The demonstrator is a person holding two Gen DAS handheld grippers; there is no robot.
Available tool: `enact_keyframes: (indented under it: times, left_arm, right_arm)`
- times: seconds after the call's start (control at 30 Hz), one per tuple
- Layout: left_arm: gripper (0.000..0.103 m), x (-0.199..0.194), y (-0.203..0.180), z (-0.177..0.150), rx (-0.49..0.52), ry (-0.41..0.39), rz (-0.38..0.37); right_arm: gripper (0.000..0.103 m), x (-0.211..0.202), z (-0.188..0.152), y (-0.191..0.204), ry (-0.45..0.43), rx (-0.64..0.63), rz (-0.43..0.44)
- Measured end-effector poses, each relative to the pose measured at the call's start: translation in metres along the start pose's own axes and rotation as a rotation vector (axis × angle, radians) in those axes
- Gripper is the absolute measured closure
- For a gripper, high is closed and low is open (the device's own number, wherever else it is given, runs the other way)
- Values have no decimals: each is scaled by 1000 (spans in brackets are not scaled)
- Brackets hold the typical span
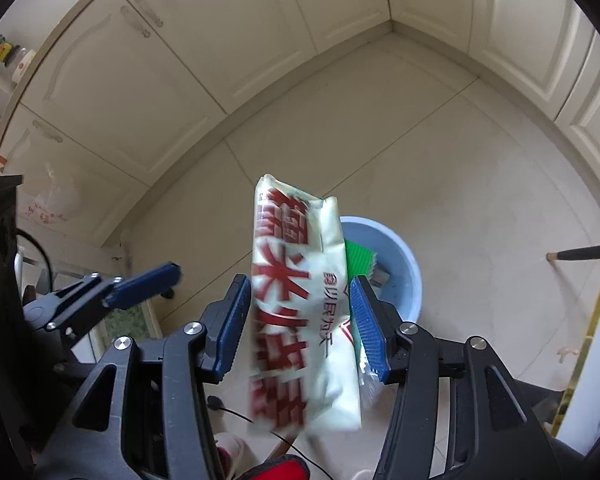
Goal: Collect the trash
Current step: 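Carry the ginger and bag over the blue bin and open both grippers, then move both tools back toward the table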
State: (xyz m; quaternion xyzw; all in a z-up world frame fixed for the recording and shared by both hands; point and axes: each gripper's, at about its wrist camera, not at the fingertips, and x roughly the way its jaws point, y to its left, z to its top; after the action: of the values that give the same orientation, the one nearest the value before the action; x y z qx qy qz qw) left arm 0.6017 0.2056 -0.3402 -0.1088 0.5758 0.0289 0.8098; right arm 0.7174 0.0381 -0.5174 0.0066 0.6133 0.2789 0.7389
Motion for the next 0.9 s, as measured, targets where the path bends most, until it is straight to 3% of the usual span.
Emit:
enact_keyframes:
  times: [0.1,0.33,0.53,0.7,0.8,0.9]
  left_arm:
    - [42,-13,1,4,-10,-21,56]
    - [41,-85,1,0,-72,-183,125]
    - [29,-184,-16,-2,-88,-434,148]
    - [25,-248,-57,-21,-39,-609,158]
    - [18,-279,-87,-37,9,-700,146]
    - [9,-306,-119,-76,36,-784,132]
  right_arm:
    - [43,-7,-2,6,-12,-9,-2]
    - [36,-67,-9,50,-122,-50,-49]
    - [10,-170,-29,88,-343,-109,-107]
    - [8,-262,-64,103,-501,-107,-111]
    - [0,-321,-91,110,-609,-115,-160]
    - [0,-373,-120,116,-696,-116,-199]
